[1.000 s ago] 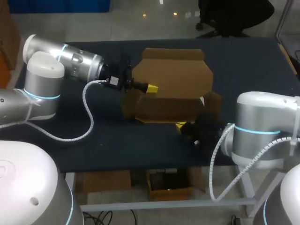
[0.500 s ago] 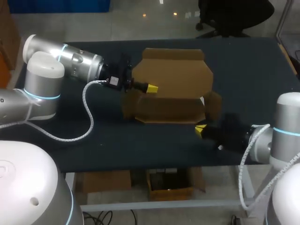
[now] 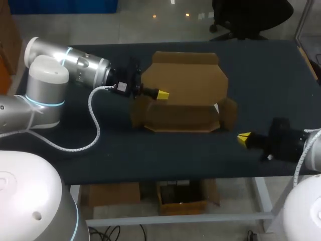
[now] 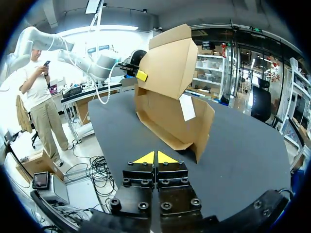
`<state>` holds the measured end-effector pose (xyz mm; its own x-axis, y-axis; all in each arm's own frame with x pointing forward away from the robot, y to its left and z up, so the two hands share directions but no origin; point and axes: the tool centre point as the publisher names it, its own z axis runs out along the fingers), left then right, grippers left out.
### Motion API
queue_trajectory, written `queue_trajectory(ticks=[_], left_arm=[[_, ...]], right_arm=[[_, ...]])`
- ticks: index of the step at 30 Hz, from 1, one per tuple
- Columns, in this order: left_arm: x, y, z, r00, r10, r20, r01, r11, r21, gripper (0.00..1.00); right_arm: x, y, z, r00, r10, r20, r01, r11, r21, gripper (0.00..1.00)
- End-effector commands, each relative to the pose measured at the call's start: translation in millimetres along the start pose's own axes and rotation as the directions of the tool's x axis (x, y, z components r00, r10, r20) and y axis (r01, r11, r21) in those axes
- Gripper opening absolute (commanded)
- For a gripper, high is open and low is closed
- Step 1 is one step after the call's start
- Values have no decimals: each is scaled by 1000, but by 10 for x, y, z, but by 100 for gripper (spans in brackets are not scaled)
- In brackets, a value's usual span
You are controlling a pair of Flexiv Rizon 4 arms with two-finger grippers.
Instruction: Assemble the packaging by folding the flat box into shape, placing the metal phone stand inside, and closing the box properly
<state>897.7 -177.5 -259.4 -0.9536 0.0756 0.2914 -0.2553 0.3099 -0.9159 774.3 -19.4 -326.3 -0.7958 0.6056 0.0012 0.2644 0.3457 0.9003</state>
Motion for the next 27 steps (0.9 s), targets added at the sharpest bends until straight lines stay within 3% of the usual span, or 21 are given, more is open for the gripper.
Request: queue_trajectory(ticks=[1, 15, 27], left_arm=[[-14, 41, 6, 1000, 0, -1, 0, 1000, -1, 0], [-14, 41, 6, 1000, 0, -1, 0, 1000, -1, 0], [-14, 41, 6, 1000, 0, -1, 0, 1000, -1, 0]], right_arm=[[-101, -24, -643, 995, -7, -101, 6, 1000, -9, 0], [-508, -220, -689, 986, -12, -168, 16, 1000, 23, 0], [-624, -234, -527, 978, -44, -205, 59, 996, 70, 0]])
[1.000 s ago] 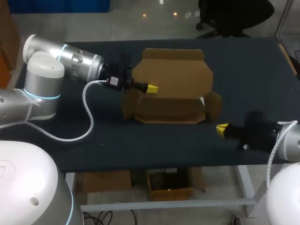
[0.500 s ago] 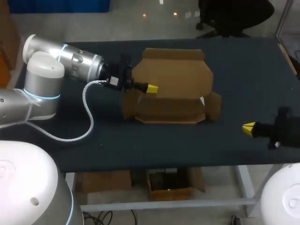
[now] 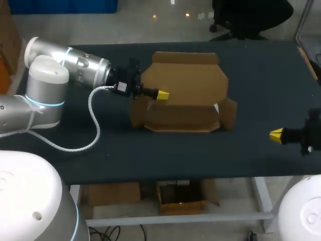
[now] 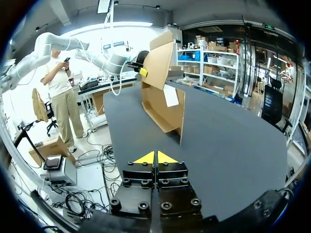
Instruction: Assemble the packaging by folding the flat box into shape, placing the metal phone stand inside, and closing the box properly
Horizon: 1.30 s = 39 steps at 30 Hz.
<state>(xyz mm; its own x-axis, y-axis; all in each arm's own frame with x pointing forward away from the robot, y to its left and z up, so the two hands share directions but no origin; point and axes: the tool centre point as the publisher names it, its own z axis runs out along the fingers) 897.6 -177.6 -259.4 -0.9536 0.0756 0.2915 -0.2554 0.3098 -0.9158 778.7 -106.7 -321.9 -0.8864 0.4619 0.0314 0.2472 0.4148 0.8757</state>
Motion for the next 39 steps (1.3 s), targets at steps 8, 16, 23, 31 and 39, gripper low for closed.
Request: queue_trajectory(ticks=[8, 16, 23, 31, 39], left_arm=[[-15, 41, 6, 1000, 0, -1, 0, 1000, -1, 0], [-15, 41, 6, 1000, 0, -1, 0, 1000, -1, 0], [-15, 41, 6, 1000, 0, -1, 0, 1000, -1, 0], [-15, 41, 6, 1000, 0, -1, 0, 1000, -1, 0], [-15, 41, 6, 1000, 0, -1, 0, 1000, -1, 0]], right_arm=[[-194, 59, 270, 999, -36, -30, 38, 998, 46, 18], [-312, 96, 503, 998, -60, -20, 61, 997, 38, 39], [-393, 99, 646, 998, -55, -25, 56, 998, 35, 44], [-448, 152, 815, 999, -46, -16, 47, 998, 31, 46], [-455, 206, 995, 999, -41, 9, 40, 998, 50, 47]])
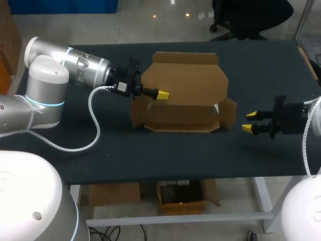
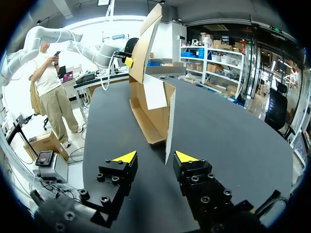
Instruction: Assemble the packaging by folding the flat box into shape, placing the metal phone stand inside, and closing the box properly
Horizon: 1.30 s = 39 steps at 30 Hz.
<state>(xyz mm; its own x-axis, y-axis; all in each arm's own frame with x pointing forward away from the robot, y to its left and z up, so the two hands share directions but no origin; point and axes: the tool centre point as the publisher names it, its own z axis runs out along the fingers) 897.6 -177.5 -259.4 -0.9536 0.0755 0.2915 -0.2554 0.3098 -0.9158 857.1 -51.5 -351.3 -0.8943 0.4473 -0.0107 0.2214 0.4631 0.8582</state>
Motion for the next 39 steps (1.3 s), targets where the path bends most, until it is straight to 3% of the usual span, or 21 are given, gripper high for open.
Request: queue_trajectory(ticks=[1, 16, 27, 33, 35, 38, 39], left_arm=[[-14, 40, 6, 1000, 0, -1, 0, 1000, -1, 0], [-14, 40, 6, 1000, 0, -1, 0, 1000, -1, 0], [-14, 40, 6, 1000, 0, -1, 0, 1000, -1, 0], [-14, 40, 6, 1000, 0, -1, 0, 1000, -1, 0], [-14, 40, 6, 1000, 0, -1, 0, 1000, -1, 0], [-14, 40, 6, 1000, 0, -1, 0, 1000, -1, 0], [-14, 40, 6, 1000, 0, -1, 0, 1000, -1, 0]], right_arm=[[-14, 48, 132, 1000, 6, 4, -6, 1000, 13, 47], [-135, 96, 359, 999, 46, 0, -46, 999, -28, 45], [-180, 146, 477, 991, 98, 89, -91, 993, -81, 40], [-177, 180, 543, 987, 113, 110, -104, 991, -89, 27], [-172, 192, 556, 986, 117, 121, -106, 990, -89, 20], [-162, 202, 568, 984, 122, 131, -110, 990, -91, 1], [-161, 203, 570, 984, 123, 132, -112, 990, -91, 0]])
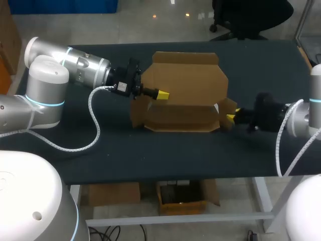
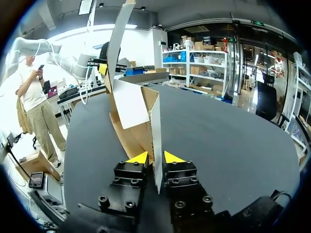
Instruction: Assemble the packaging by folding the flat box into shape, placing the metal phone stand inside, and closing the box properly
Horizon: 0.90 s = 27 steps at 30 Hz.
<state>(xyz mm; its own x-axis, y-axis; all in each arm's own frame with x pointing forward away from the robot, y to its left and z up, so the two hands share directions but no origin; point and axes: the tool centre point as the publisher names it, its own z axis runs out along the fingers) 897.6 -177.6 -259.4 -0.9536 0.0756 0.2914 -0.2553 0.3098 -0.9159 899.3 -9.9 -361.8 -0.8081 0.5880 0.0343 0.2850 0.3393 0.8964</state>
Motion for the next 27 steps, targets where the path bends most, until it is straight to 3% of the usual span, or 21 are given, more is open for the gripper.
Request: queue_trajectory(ticks=[1, 27], left_arm=[[-14, 41, 5, 1000, 0, -1, 0, 1000, -1, 0], [-14, 41, 5, 1000, 0, -1, 0, 1000, -1, 0]], right_arm=[[37, 1, 33, 1000, 4, 21, -4, 1000, -2, 0], [159, 30, 77, 994, 52, 92, -50, 998, -27, 0]])
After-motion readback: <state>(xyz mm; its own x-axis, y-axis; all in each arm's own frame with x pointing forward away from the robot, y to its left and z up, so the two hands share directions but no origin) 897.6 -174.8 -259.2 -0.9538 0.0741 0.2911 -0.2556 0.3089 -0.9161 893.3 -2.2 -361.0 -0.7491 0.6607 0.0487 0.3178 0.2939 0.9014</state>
